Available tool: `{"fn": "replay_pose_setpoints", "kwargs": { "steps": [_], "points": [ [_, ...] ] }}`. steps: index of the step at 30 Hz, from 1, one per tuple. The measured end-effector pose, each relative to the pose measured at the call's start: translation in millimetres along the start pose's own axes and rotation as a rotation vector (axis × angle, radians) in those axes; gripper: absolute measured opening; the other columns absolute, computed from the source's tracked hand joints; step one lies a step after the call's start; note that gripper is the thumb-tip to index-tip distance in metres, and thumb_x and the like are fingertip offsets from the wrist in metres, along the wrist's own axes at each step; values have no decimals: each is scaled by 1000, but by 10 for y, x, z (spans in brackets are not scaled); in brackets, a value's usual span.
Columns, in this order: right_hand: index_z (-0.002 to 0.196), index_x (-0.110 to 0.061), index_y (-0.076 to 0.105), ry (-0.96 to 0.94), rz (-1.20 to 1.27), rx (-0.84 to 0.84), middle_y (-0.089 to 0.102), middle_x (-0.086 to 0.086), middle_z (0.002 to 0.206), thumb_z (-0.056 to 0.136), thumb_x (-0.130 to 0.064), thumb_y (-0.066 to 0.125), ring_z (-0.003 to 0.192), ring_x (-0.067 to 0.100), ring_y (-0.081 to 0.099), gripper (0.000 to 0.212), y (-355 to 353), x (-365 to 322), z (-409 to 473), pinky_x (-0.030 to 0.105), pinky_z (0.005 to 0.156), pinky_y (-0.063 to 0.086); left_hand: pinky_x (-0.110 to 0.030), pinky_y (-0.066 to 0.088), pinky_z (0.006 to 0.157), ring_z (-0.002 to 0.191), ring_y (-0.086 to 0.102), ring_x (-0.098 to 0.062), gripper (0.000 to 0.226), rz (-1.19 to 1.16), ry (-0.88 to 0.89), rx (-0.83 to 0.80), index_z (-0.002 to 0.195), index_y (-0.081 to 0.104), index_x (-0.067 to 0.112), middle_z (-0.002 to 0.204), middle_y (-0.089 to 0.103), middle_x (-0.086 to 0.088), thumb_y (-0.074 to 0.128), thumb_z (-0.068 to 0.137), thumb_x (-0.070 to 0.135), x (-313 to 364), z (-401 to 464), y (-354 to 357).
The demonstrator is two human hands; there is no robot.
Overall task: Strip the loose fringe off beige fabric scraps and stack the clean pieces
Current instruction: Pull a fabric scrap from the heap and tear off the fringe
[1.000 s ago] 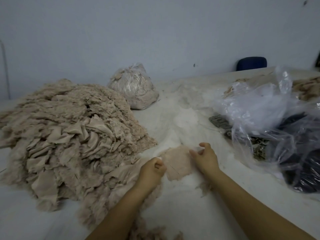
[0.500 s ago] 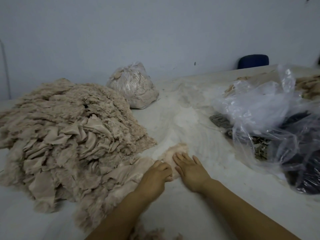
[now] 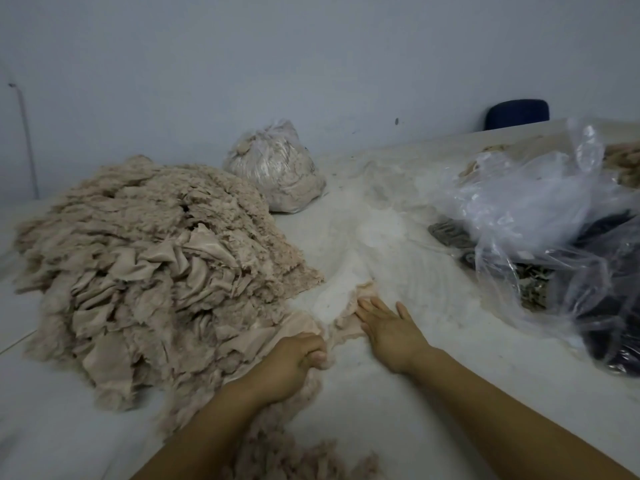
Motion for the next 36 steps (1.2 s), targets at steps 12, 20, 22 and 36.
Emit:
{"fn": "replay_pose_setpoints", "kwargs": {
  "steps": [12, 20, 22, 36],
  "points": [
    [154, -24, 4, 21, 28, -3, 0, -9, 161, 105, -21, 18, 148, 8, -3, 51, -35, -60, -2, 45, 118, -6, -16, 28, 56, 55, 34, 3, 40, -34, -125, -129, 62, 31, 21, 61, 33, 11, 44, 99, 13, -238, -112, -85],
    [136, -15, 48, 219, -74, -43, 45, 6, 145, 100, -30, 28, 134, 21, 38, 44, -295, -47, 141, 55, 115, 5, -26, 27, 56, 74, 50, -19, 15, 116, -181, 23, 92, 43, 17, 79, 52, 2, 53, 94, 28, -214, 259, 27],
    [132, -12, 51, 254, -130, -52, 48, 6, 141, 98, -28, 35, 133, 23, 39, 41, -272, -152, 234, 52, 115, 9, -30, 36, 69, 95, 57, -28, 23, 172, -260, 20, 111, 45, 10, 102, 60, -10, 52, 94, 24, -189, 348, 108],
    [153, -13, -2, 128, 33, 68, -11, 5, 161, 102, -47, 11, 147, 17, -14, 63, 92, -218, 306, 37, 118, -7, -27, 28, 66, 93, 57, -24, 22, 363, -151, -114, 82, 50, 21, 101, 66, -6, 41, 99, 32, -139, 123, 285]
  ]
}}
Point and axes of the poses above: each hand's wrist, its own z-axis towards the middle knuckle, its own y-axis out of the palm, x = y × z, the point moved 10 cm from there along z, towards the middle knuckle
